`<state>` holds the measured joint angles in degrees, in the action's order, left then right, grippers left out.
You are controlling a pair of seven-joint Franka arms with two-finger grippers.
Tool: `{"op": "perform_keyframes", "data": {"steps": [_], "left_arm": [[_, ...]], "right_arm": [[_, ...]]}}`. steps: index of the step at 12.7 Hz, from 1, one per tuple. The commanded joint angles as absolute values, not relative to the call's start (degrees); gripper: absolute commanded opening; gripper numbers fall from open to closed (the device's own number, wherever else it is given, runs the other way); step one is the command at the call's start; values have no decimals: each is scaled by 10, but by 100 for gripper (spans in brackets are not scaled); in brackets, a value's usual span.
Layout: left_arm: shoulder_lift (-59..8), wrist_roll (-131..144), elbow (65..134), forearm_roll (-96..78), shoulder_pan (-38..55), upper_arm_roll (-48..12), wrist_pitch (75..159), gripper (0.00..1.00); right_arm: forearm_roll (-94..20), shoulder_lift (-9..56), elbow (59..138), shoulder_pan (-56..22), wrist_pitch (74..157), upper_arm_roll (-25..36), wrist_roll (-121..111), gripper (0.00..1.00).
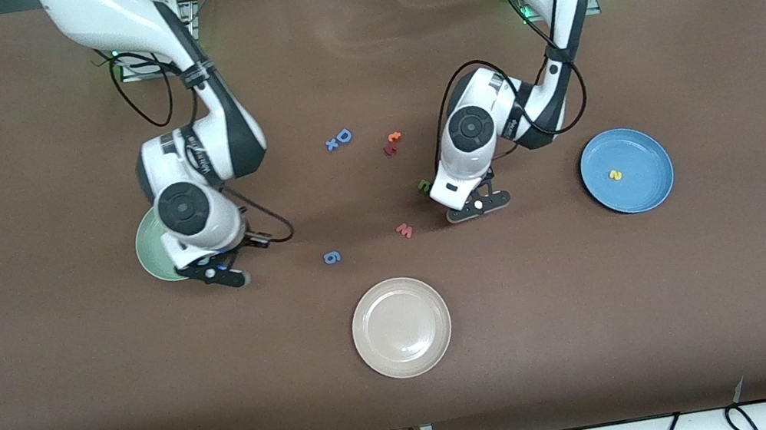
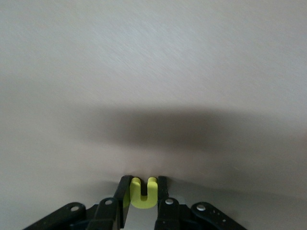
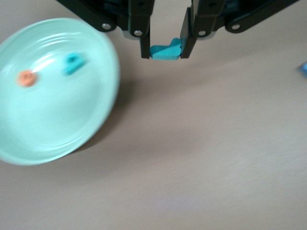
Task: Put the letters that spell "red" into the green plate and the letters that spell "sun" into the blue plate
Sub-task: 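Place the teal letter on green plate while the left places u on blue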
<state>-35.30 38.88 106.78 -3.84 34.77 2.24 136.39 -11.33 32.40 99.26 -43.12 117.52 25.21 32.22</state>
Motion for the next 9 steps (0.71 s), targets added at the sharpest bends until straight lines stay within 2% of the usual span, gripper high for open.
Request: {"op": "perform_keyframes", "data": {"steps": [1, 4, 9], "left_arm": [[-309, 309, 1068, -30, 307, 22, 1299, 25], [-264, 171, 1068, -29, 242, 24, 1238, 26], [-233, -98, 1069, -29, 102, 24, 1179, 28]], "right_arm": [[-120, 287, 1033, -435, 1147, 293, 246, 20], [-122, 275, 1077, -432, 1151, 330, 180, 20], [-174, 335, 1097, -389, 1220, 330, 95, 20]]}}
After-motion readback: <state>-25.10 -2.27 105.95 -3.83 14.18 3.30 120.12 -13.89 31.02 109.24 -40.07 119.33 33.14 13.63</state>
